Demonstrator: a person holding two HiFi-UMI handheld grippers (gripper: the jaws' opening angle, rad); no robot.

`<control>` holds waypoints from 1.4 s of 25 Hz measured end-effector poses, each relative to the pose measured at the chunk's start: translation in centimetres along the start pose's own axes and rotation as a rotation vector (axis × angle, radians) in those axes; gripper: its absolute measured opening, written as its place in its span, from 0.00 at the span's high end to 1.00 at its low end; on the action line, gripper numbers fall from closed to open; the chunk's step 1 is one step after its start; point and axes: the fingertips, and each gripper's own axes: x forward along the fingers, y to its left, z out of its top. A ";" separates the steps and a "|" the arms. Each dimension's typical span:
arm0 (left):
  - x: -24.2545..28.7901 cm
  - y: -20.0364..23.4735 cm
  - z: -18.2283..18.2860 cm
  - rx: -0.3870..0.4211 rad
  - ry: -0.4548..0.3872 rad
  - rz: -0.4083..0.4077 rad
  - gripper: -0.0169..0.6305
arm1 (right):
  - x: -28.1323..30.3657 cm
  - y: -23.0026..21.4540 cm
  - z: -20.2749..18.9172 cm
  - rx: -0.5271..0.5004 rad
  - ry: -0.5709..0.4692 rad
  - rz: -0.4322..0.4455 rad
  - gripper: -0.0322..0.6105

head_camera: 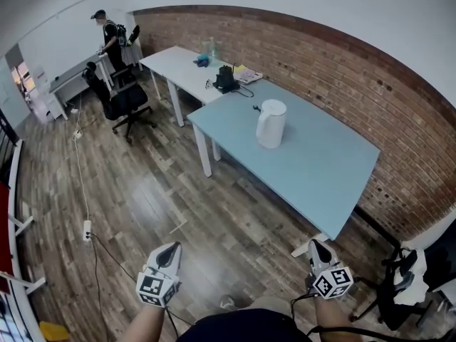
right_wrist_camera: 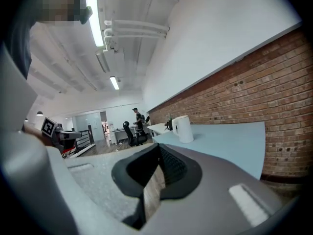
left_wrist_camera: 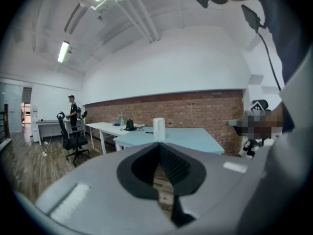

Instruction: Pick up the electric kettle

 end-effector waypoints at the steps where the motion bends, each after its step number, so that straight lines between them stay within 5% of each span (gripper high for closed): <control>1: 0.1 1.1 -0.2 -0.027 0.004 0.012 0.97 | 0.9 0.3 0.6 -0.018 -0.009 0.004 0.95; 4: 0.6 3.7 0.3 -0.135 -0.010 0.063 0.97 | 2.4 -0.6 2.3 -0.032 -0.019 -0.015 0.95; 10: 2.9 5.1 0.3 -0.227 -0.041 0.008 0.97 | 4.8 -3.1 0.4 -0.015 0.034 -0.058 0.95; 14: 5.0 6.8 1.4 -0.224 -0.054 0.017 0.97 | 9.0 -3.2 -2.0 0.043 0.069 -0.041 0.95; 28: 17.8 14.0 8.5 -0.200 -0.110 0.005 0.97 | 26.6 -8.3 3.7 0.049 0.030 0.025 0.95; 35: 22.3 16.8 9.0 -0.198 -0.095 0.083 0.97 | 33.8 -10.5 3.9 0.026 0.063 0.099 0.95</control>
